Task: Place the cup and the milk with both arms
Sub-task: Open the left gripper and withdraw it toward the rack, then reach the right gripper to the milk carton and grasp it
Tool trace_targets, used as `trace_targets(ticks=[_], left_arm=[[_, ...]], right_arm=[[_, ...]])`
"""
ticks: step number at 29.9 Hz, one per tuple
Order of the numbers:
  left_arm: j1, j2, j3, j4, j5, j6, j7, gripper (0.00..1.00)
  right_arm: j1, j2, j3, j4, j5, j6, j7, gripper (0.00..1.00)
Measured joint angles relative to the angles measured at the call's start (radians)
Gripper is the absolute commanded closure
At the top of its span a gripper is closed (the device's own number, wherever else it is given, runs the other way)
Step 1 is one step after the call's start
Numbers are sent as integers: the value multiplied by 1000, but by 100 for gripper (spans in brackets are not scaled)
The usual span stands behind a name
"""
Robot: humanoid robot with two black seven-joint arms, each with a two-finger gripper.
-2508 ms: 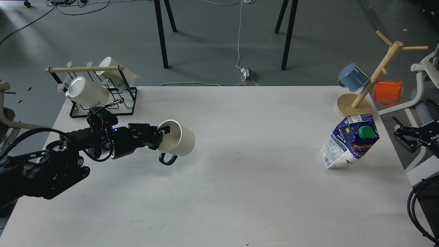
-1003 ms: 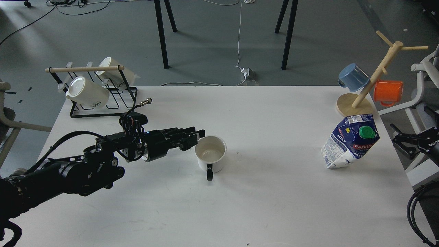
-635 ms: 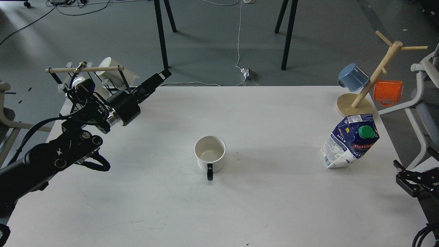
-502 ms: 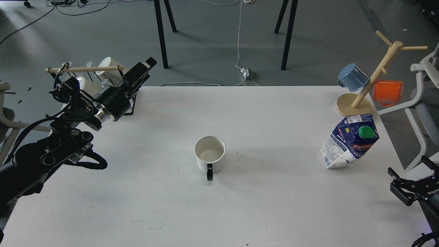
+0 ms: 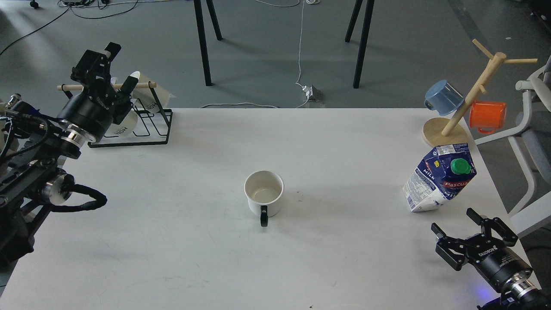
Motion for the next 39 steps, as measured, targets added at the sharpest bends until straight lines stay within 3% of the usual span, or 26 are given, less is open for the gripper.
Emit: trace_targets(ticks=[17, 30, 32, 35, 39], left_arm=[[42, 0, 8, 4, 5, 12, 0, 1], [70, 4, 9, 7, 43, 21, 0, 1], [78, 7, 9, 8, 43, 34, 0, 1], [87, 8, 9, 8, 43, 47, 0, 1], [90, 8, 9, 10, 43, 50, 0, 1]], right_arm=[[90, 5, 5, -8, -2, 0, 0, 1], [170, 80, 8, -34, -2, 0, 0, 4], [173, 85, 8, -34, -2, 0, 0, 11], [174, 87, 9, -35, -2, 0, 0, 37], [172, 88, 14, -35, -2, 0, 0, 59]])
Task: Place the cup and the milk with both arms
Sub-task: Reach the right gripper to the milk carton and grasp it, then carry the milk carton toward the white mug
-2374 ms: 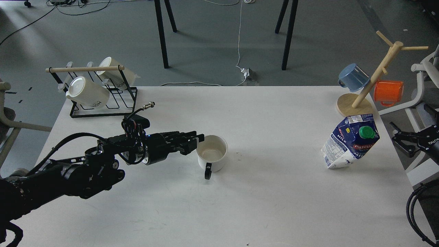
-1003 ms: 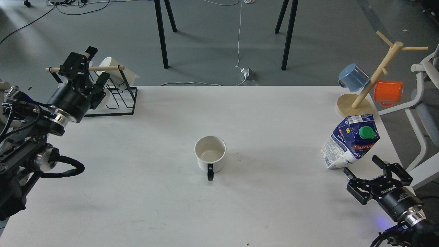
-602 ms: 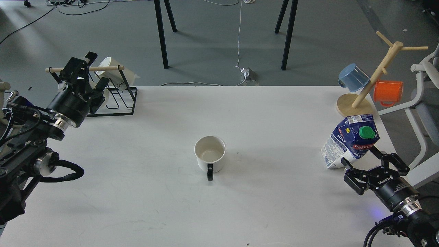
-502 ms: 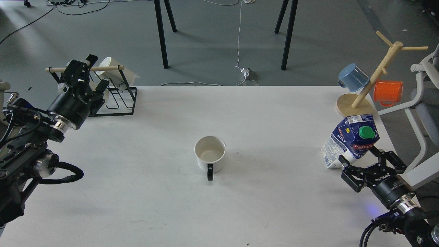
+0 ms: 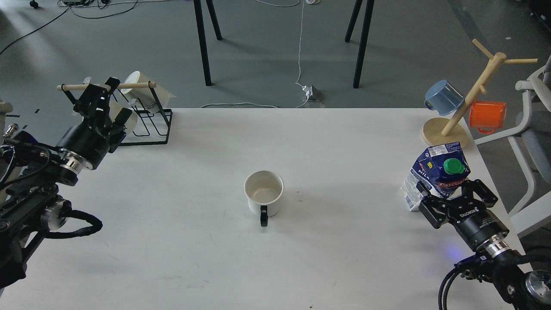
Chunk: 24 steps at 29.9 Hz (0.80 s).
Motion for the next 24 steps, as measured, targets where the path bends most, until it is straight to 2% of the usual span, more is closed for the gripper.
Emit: trace_targets(ticks=[4, 8, 15, 24], left_arm=[[1, 0, 0, 1, 0, 1, 0, 1], [1, -1, 0, 1, 0, 7, 0, 1], [15, -1, 0, 1, 3, 18, 0, 1], [43, 9, 0, 1, 6, 20, 0, 1]], right_arm=[[-1, 3, 1, 0, 0, 0, 0, 65], [-2, 18, 1, 4, 3, 0, 0, 67], [-8, 69, -8, 72, 8, 0, 0, 67], [66, 207, -73, 99, -27, 0, 0, 66]])
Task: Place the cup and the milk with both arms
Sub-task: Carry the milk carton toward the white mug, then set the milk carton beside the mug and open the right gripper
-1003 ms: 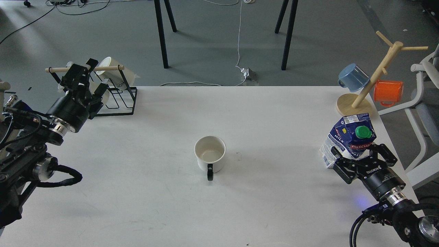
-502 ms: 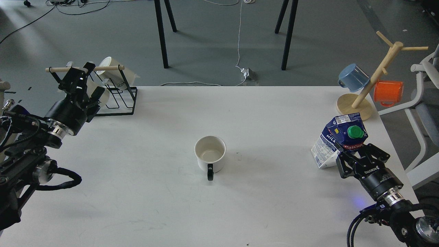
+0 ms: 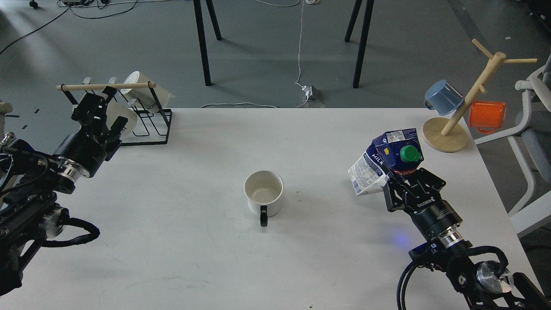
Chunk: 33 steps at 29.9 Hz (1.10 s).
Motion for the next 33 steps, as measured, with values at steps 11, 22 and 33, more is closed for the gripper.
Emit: trace_targets(ticks=[11, 22, 33], left_arm=[[16, -2, 0, 0, 0, 2, 0, 1], [15, -2, 0, 0, 0, 2, 0, 1], [17, 0, 0, 1, 0, 2, 0, 1]], right_arm=[[10, 87, -16, -10, -192, 0, 0, 66], [-23, 88, -53, -6, -223, 0, 0, 66], [-7, 88, -165, 1, -255, 0, 0, 67]])
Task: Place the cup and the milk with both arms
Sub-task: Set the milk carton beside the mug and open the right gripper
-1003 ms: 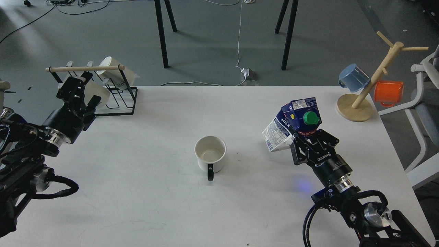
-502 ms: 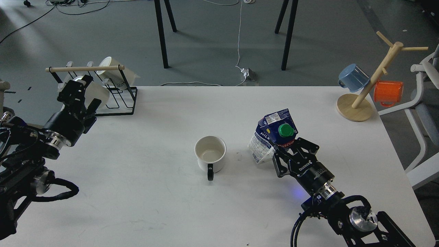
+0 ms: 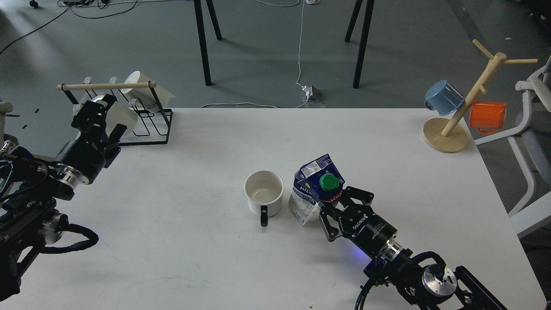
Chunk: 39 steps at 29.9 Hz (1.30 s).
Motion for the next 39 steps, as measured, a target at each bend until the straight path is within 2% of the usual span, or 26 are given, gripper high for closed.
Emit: trace_targets(ticks=[5, 10, 12, 14, 15, 28, 39], left_arm=[[2, 0, 0, 1, 0, 0, 0, 1], [3, 0, 1, 2, 0, 0, 0, 1], [4, 0, 1, 2, 0, 0, 0, 1], [4, 0, 1, 2, 1, 0, 0, 1], [4, 0, 1, 2, 1, 0, 0, 1], [13, -2, 1, 2, 0, 0, 0, 1], [13, -4, 0, 2, 0, 0, 0, 1]], right_arm=[[4, 0, -13, -4, -20, 0, 0, 65], [4, 0, -13, -5, -28, 0, 0, 48], [3, 0, -11, -5, -28, 0, 0, 33], [3, 0, -5, -5, -28, 0, 0, 6], [3, 0, -1, -5, -28, 0, 0, 4], [-33, 0, 44, 30, -22, 0, 0, 2], [-221, -17, 95, 202, -19, 0, 0, 2]])
